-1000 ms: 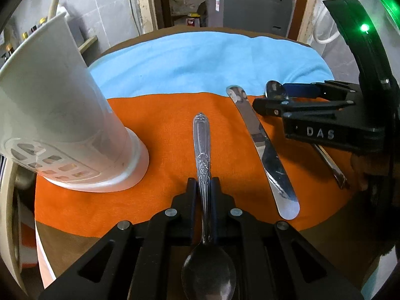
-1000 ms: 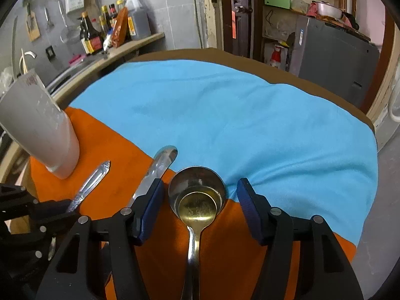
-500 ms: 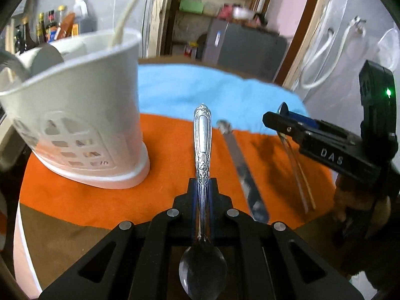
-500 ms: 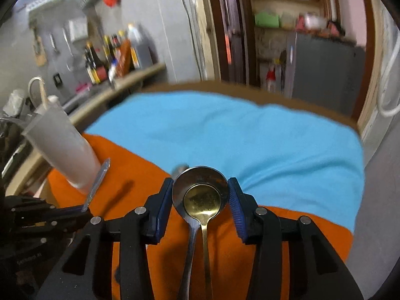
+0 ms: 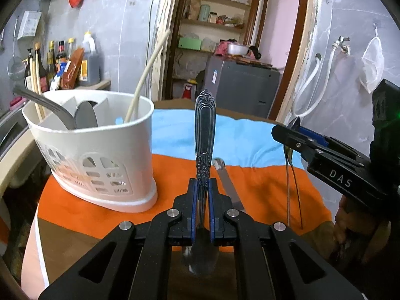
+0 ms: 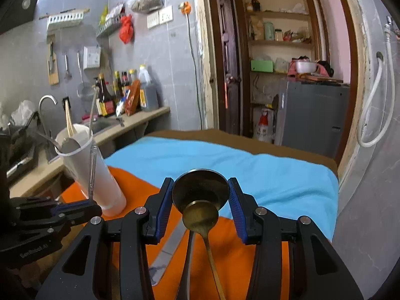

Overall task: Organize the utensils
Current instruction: 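Lift both spoons and carry them above the white caddy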

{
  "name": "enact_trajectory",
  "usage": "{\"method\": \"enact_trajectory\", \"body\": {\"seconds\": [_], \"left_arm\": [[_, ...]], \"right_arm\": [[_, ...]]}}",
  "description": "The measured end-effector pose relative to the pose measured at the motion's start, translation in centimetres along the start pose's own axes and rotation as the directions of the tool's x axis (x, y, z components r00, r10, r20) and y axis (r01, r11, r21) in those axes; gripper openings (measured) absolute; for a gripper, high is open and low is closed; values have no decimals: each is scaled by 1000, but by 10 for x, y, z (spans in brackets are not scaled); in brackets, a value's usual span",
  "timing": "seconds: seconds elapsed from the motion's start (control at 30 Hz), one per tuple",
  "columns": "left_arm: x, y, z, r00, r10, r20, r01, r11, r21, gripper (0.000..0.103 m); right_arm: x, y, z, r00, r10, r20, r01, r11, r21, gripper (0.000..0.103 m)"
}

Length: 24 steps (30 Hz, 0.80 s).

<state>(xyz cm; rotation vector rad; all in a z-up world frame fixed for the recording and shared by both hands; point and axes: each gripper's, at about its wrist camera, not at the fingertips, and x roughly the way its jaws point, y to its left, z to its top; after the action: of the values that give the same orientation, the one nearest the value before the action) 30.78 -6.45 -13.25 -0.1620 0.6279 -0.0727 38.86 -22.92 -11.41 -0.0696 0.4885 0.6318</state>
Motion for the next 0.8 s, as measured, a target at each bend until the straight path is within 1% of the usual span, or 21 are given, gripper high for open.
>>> {"method": "enact_trajectory", "body": {"seconds": [0.07,0.23,0.37,0.47,0.8], "left_arm": [[-2,0,1,1000,1,12,-1,1000,4,5],[-4,0,5,1000,-6,24,6,1000,1,5],[-11,-1,7,999,-8,49,7,1000,13,5],[-16,-1,8,998,-10,69,9,1000,14,5],[-34,3,20,994,-21,104,19,1000,21,5]], "right_arm": [[-3,2,3,1000,-4,23,4,1000,4,41],[-4,6,4,999,-14,41,14,1000,11,41],[-11,9,4,998,-25,63,24,1000,15,41],[-16,11,8,996,-32,88,30,999,17,41],[-27,21,22,990,-43,131,39,999,29,41]]}}
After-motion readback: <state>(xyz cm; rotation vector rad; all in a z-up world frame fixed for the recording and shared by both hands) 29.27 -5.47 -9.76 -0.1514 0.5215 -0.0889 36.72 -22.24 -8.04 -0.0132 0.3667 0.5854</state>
